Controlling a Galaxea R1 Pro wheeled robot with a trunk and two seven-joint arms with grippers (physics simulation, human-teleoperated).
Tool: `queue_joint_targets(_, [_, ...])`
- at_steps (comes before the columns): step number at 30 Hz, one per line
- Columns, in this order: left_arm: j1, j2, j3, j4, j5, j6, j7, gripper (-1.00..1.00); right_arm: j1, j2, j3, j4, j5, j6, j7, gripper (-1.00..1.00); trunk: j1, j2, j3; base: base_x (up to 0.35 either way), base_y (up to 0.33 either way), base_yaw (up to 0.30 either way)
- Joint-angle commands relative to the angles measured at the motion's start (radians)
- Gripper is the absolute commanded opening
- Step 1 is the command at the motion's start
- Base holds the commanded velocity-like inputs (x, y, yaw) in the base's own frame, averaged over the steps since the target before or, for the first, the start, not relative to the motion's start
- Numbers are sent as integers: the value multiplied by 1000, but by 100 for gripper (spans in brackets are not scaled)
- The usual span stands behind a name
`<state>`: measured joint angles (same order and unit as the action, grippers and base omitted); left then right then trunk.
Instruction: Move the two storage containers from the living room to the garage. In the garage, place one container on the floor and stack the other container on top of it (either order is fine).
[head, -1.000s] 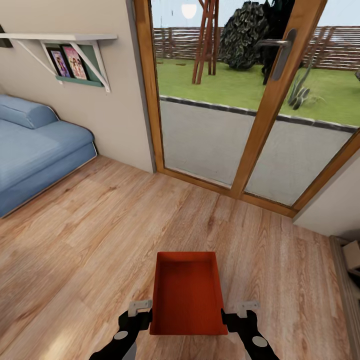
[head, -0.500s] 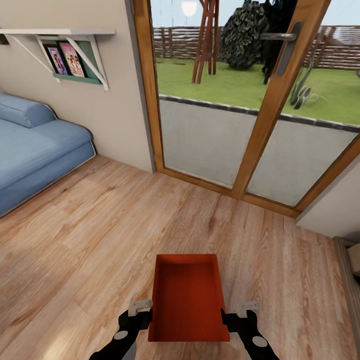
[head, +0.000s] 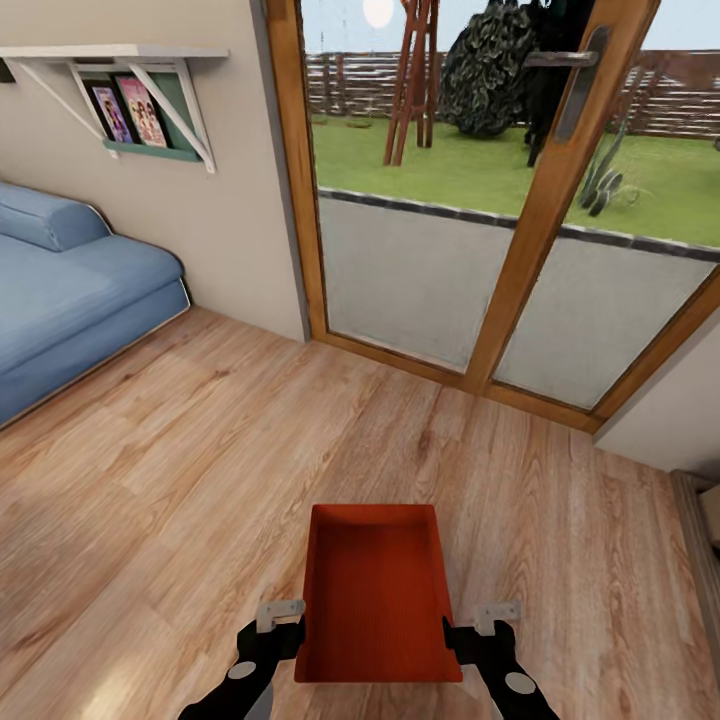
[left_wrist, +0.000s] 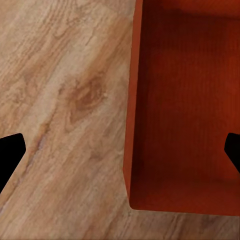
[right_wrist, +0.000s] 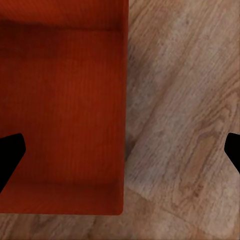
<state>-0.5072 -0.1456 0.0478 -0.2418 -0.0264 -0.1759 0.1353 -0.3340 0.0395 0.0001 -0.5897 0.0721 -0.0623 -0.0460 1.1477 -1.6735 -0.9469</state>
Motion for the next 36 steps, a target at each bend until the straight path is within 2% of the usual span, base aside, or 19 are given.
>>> queue_joint_targets(1, [-1,0,5,1,-3,-4,1,100,0,0,0,1,8,-2,-5,100,4,-8,-4,0,0,0])
queue_joint_targets(29, [-1,-8,2,1,-3,-1,1,100,0,0,-2,-3,10,-2,-5,100,111,-204,-92,0,0,0])
queue_joint_targets(36, [-2,-15,-1,-38,-3,5,1,100,0,0,-2,-59,13,-2,-5,100,138,-253,-113,0,0,0])
